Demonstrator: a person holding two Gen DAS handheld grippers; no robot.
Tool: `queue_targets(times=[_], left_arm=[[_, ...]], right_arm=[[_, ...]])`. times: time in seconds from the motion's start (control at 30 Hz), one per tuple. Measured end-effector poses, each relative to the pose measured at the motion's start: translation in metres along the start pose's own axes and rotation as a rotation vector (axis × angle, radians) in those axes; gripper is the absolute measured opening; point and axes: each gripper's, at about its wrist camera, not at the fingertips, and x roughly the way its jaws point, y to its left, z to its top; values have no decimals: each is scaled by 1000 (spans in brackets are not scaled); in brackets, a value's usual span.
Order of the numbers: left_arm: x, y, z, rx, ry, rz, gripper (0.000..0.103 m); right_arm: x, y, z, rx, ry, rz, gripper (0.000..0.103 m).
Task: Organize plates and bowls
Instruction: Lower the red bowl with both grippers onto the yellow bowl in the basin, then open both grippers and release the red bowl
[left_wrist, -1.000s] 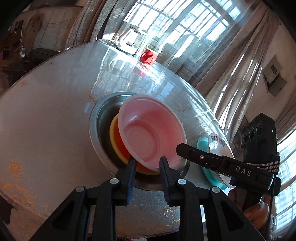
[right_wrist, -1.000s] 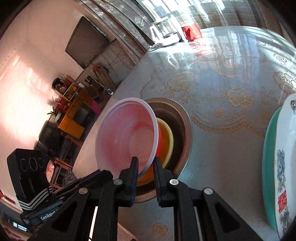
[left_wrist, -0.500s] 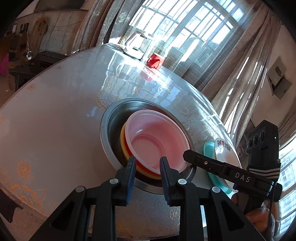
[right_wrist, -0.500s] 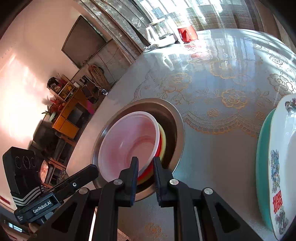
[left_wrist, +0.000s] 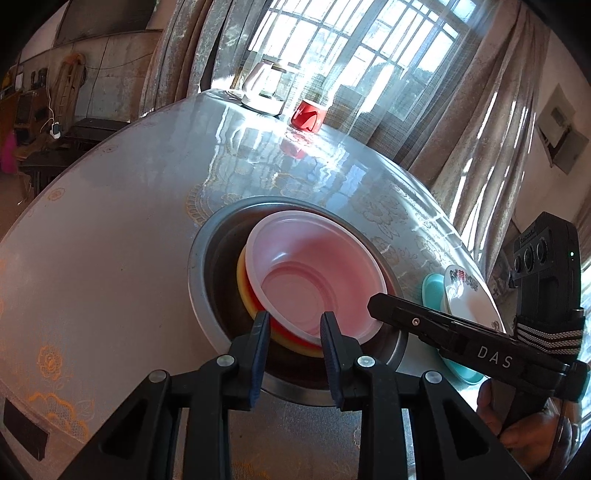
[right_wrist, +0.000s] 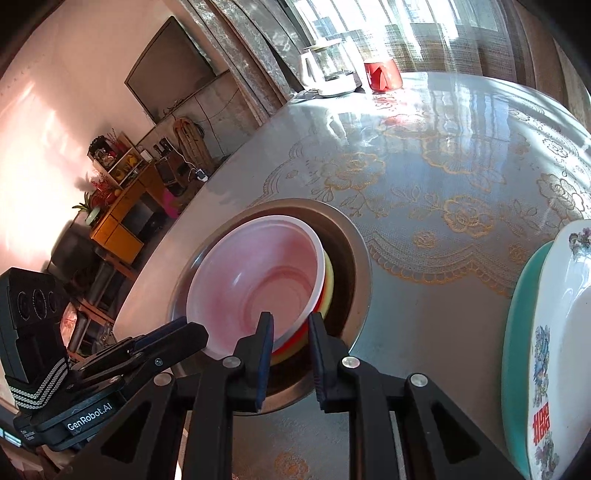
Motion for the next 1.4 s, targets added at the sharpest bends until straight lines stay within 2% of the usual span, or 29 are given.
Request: queue_targets(times=[0.5, 0.87, 1.4], left_arm=[[1, -5, 0, 38, -14, 64, 33], [0, -4, -1, 37, -17, 62, 33], [-3, -4, -1, 31, -24, 57, 34]], right_arm=[[-1, 6, -3, -31, -24, -36, 19], [-2, 8, -6, -25, -34, -38, 19], [-5, 0, -9, 5, -48, 5, 21]])
